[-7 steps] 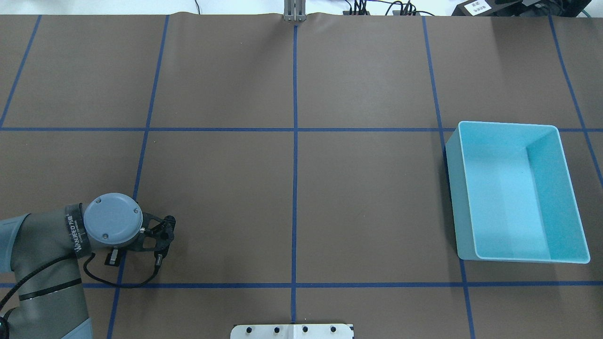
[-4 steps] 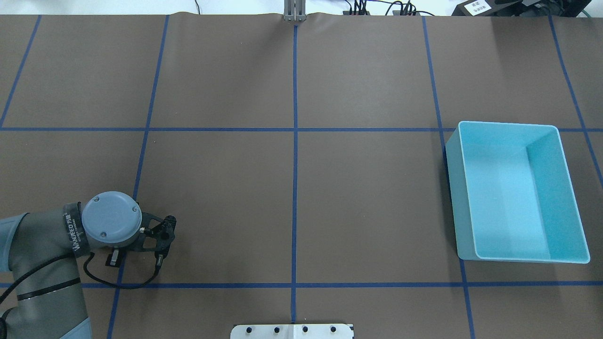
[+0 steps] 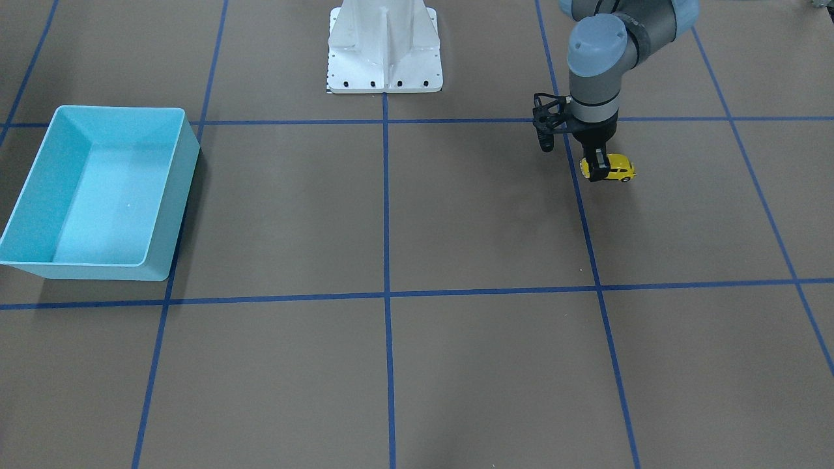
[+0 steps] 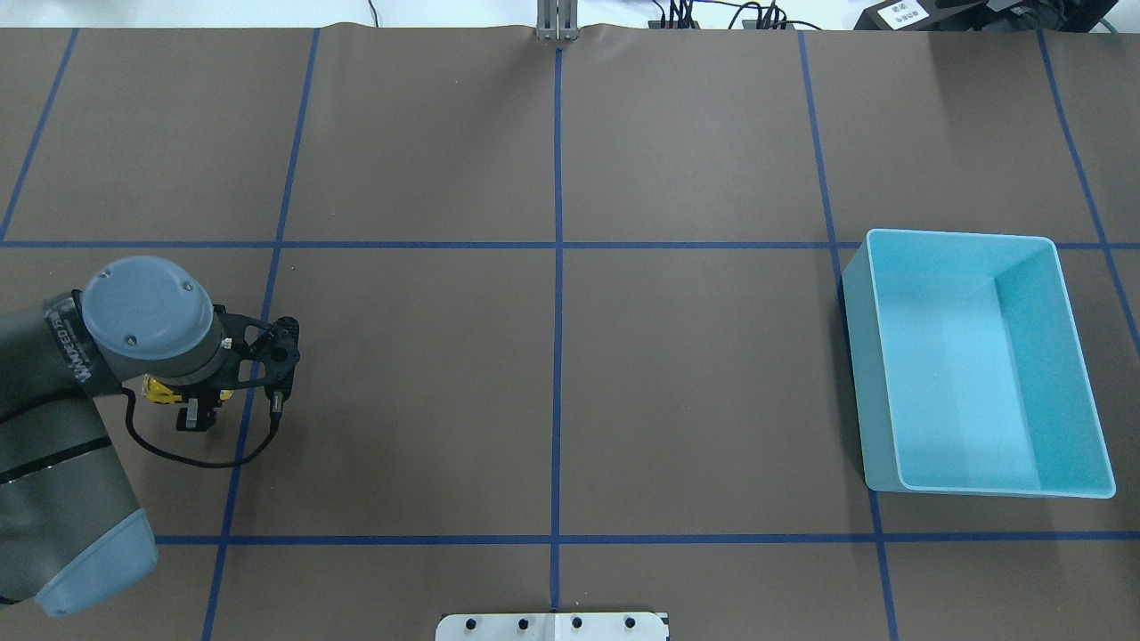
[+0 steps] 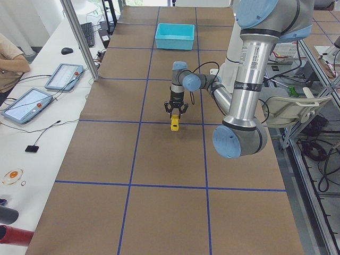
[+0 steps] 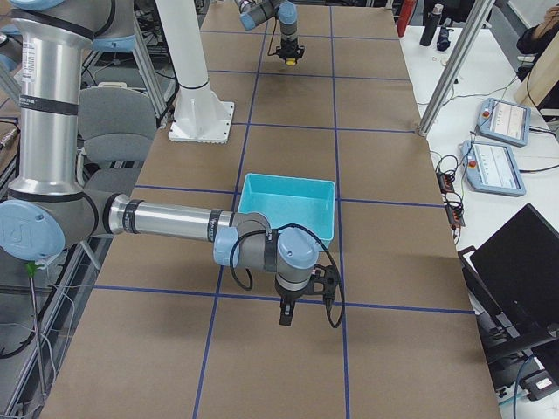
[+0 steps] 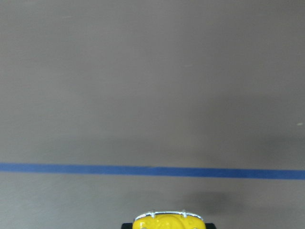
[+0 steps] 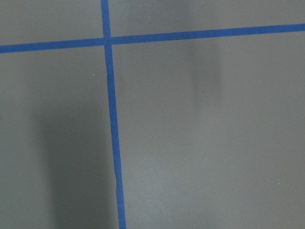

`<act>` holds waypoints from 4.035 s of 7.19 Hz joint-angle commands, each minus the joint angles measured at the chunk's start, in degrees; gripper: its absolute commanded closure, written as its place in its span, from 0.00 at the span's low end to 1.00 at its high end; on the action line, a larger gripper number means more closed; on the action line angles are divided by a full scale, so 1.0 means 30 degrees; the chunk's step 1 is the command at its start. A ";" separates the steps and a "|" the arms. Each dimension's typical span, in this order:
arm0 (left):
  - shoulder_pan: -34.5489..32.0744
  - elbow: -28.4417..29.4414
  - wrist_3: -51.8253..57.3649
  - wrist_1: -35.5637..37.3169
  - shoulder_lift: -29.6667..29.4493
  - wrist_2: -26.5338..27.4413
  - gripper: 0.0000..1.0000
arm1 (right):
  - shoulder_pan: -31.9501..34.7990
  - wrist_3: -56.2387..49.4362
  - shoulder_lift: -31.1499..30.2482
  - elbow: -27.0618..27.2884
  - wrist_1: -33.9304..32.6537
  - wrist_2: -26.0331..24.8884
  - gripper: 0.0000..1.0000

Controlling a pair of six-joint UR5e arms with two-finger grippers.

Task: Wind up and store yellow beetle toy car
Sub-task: 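Press the car with the left gripper and push it farther from the robot, then hold the car down with the left gripper and drag it backward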

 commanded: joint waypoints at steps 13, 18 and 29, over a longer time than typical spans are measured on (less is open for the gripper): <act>-0.2470 0.6554 0.2940 -0.1544 -0.4847 -0.3840 1.00 | 0.0000 -0.0029 0.0000 0.0000 -0.0022 0.0000 0.00; -0.2323 0.6583 0.2940 -0.2627 -0.4817 -0.3869 1.00 | -0.0029 -0.0029 0.0000 0.0029 -0.0022 0.0000 0.00; -0.2148 0.6671 0.2940 -0.4444 -0.3706 -0.3899 1.00 | -0.0029 -0.0029 0.0000 0.0029 0.0007 0.0000 0.00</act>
